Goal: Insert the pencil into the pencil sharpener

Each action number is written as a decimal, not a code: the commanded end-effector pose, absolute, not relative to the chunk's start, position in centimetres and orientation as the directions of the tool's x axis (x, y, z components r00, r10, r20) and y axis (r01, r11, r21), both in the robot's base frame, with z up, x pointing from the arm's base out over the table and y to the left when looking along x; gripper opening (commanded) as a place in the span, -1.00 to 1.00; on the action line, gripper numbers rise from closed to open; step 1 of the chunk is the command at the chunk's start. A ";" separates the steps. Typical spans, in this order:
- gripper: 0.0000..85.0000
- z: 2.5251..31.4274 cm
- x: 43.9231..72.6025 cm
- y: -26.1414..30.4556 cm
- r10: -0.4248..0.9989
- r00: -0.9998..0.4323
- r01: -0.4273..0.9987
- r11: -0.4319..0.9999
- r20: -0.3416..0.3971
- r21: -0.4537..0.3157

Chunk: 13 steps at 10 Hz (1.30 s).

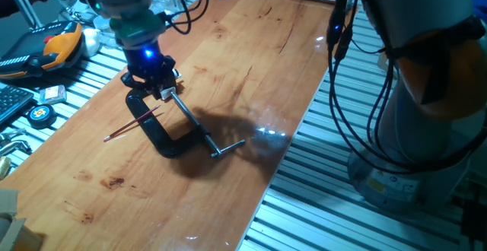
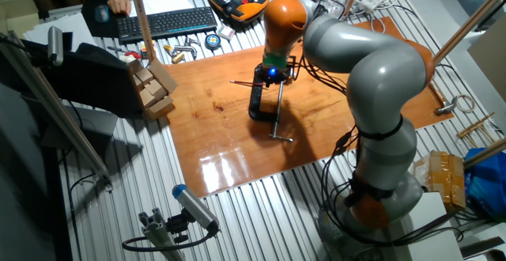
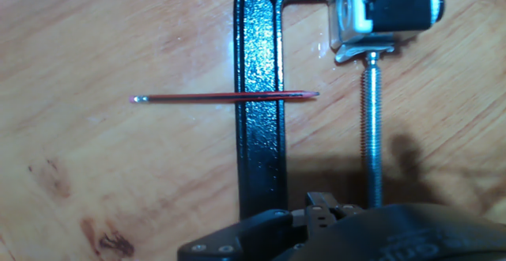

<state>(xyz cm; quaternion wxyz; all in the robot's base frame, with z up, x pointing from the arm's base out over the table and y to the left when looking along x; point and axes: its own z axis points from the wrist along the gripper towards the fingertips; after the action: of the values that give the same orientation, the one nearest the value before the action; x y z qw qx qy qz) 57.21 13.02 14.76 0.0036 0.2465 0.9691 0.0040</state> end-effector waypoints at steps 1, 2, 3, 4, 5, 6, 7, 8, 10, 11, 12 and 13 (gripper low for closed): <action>-1.00 14.6 57.3 13.3 0.486 -0.874 0.486 0.874 -0.008 0.008; -1.00 14.2 57.5 13.7 0.496 -0.868 0.496 0.868 -0.017 -0.001; -1.00 13.9 57.7 13.9 0.503 -0.864 0.503 0.864 -0.017 -0.001; -1.00 13.6 57.8 14.0 0.506 -0.863 0.506 0.863 -0.018 0.000; -1.00 13.1 57.8 14.0 0.506 -0.863 0.506 0.863 -0.020 0.006; -1.00 12.8 57.9 14.1 0.507 -0.862 0.507 0.862 -0.018 0.012; -1.00 12.6 58.0 14.3 0.512 -0.859 0.512 0.859 -0.017 0.012; -1.00 12.4 58.1 14.5 0.519 -0.855 0.519 0.855 -0.017 0.011; -1.00 12.1 58.4 14.8 0.529 -0.848 0.529 0.848 -0.019 0.008; -1.00 12.0 58.5 14.9 0.533 -0.846 0.533 0.846 -0.017 0.005; -1.00 11.9 58.6 15.0 0.534 -0.845 0.534 0.845 -0.016 0.005; -1.00 11.8 58.8 15.1 0.537 -0.843 0.537 0.844 -0.016 0.005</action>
<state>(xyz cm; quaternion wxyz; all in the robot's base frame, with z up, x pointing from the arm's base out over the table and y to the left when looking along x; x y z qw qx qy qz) 58.86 15.16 11.79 0.0081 0.2814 0.9596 -0.0002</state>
